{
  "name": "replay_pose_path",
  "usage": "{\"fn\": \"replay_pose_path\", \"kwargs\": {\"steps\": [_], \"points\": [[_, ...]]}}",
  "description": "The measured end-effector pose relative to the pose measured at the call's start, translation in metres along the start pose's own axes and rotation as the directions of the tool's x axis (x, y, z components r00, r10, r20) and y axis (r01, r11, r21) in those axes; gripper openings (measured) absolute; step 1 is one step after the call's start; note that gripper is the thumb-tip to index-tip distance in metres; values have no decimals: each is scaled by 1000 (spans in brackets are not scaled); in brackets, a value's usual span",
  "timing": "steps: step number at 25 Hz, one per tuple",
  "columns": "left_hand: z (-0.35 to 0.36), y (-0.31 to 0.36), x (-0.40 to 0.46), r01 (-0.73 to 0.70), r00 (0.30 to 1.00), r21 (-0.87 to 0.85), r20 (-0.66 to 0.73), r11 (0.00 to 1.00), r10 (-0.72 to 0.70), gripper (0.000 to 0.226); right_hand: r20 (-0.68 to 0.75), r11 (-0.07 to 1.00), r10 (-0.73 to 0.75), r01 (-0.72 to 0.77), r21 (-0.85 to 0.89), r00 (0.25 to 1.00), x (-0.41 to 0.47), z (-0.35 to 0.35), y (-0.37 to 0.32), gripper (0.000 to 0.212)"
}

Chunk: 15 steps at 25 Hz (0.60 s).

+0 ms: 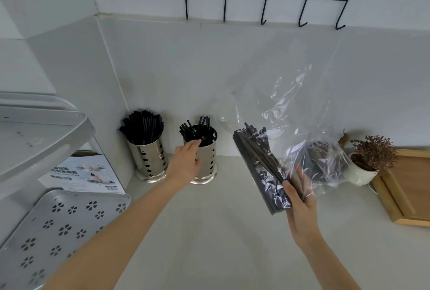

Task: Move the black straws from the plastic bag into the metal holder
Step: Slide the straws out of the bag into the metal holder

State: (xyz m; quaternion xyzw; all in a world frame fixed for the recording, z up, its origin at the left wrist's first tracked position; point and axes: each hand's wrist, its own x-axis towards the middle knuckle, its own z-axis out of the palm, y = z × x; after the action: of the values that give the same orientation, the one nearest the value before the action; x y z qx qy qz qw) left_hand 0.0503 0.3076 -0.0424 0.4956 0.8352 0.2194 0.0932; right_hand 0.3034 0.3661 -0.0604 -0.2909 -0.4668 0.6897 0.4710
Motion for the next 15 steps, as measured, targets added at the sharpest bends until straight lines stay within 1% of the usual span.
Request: {"fn": "replay_pose_path", "kwargs": {"steps": [2,3,4,6,7,8,10,12,15], "points": [[2,-2,14,15,997,131,78,991,-25,54,-15,1000,22,-22,11,1000,9,-5,4,70],[3,-4,20,28,993,149,111,988,-45,52,-25,999,31,-31,16,999,13,-7,4,72],[5,-5,25,40,991,136,122,990,-57,46,-33,999,38,-37,14,999,15,-10,4,71],[9,-8,27,60,994,61,83,996,-65,32,-34,999,44,-44,-6,998,20,-18,0,55],[11,-8,25,69,996,15,55,997,-70,29,-32,998,56,-57,-32,998,21,-21,-5,46],[12,-9,21,71,997,-20,38,997,-70,27,-32,995,74,-76,-60,997,20,-25,-10,42],[14,-12,10,47,998,-43,37,998,-46,25,-32,989,111,-114,-98,993,18,-35,-22,38],[14,-15,-5,14,999,-50,38,999,-12,24,-18,981,148,-149,-125,989,11,-45,-36,39],[13,-18,-25,-1,999,-66,43,998,4,23,20,973,161,-156,-169,987,2,-61,-56,37]]}}
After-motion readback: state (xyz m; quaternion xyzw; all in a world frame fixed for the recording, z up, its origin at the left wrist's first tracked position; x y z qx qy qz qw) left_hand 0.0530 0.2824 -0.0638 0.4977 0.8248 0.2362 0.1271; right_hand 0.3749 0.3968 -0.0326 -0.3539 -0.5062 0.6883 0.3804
